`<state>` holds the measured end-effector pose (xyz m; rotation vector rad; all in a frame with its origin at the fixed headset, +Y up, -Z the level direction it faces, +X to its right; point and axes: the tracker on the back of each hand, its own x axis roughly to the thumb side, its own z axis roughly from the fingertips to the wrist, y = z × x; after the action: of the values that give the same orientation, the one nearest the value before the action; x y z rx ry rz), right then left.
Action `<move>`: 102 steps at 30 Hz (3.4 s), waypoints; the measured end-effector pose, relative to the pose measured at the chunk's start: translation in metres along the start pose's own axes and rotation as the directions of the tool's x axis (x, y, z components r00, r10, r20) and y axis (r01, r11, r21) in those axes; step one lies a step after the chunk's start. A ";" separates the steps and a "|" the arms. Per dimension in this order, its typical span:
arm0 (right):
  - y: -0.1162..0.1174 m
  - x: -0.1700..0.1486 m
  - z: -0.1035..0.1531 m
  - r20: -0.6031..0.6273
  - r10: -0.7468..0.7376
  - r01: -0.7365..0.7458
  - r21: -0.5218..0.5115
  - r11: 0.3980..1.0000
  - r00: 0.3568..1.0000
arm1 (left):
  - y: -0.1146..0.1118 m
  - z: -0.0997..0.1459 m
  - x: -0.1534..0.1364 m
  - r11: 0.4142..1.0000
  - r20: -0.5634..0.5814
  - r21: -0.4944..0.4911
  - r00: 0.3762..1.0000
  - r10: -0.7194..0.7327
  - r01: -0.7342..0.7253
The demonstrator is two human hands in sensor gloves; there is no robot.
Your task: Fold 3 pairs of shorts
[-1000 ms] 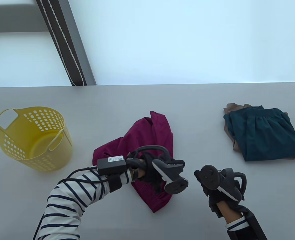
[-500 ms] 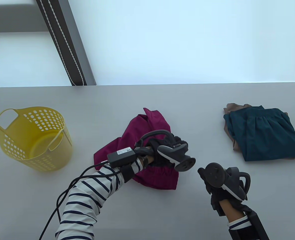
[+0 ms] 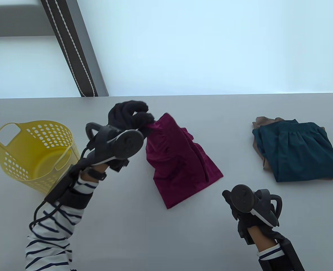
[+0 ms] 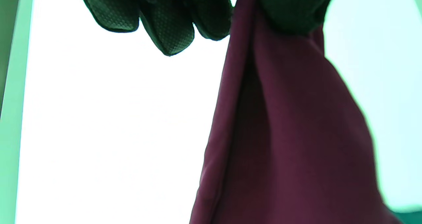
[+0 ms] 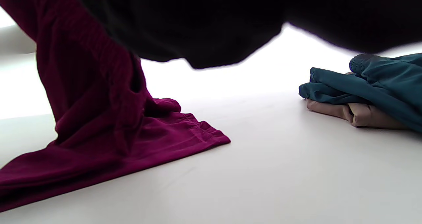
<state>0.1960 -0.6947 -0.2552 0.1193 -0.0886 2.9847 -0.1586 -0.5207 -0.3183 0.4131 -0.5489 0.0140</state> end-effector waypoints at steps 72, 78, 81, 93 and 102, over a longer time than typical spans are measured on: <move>0.027 0.006 -0.005 0.005 -0.544 0.538 0.134 0.832 0.839 | -0.027 -0.047 0.100 0.936 0.189 0.059 0.925 0.330 -0.346; 0.018 0.003 -0.009 0.041 -0.635 0.620 0.177 0.765 0.772 | 0.001 -0.027 0.052 0.933 0.097 0.161 0.946 0.310 -0.322; 0.006 0.006 -0.010 0.057 -0.804 0.775 0.236 0.587 0.592 | 0.018 -0.015 0.035 0.948 0.080 0.200 0.969 0.236 -0.247; -0.153 0.052 -0.015 0.446 -0.874 0.854 0.363 0.373 0.192 | 0.093 0.018 -0.027 0.922 -0.105 0.355 0.973 0.203 -0.154; -0.211 0.062 0.009 0.490 -0.683 0.729 0.130 0.672 0.542 | 0.119 0.041 -0.049 0.891 -0.028 0.357 0.951 0.309 -0.279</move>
<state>0.1682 -0.4776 -0.2303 0.7407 -0.1827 2.0427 -0.2356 -0.4225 -0.2664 0.6701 -0.5217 0.4267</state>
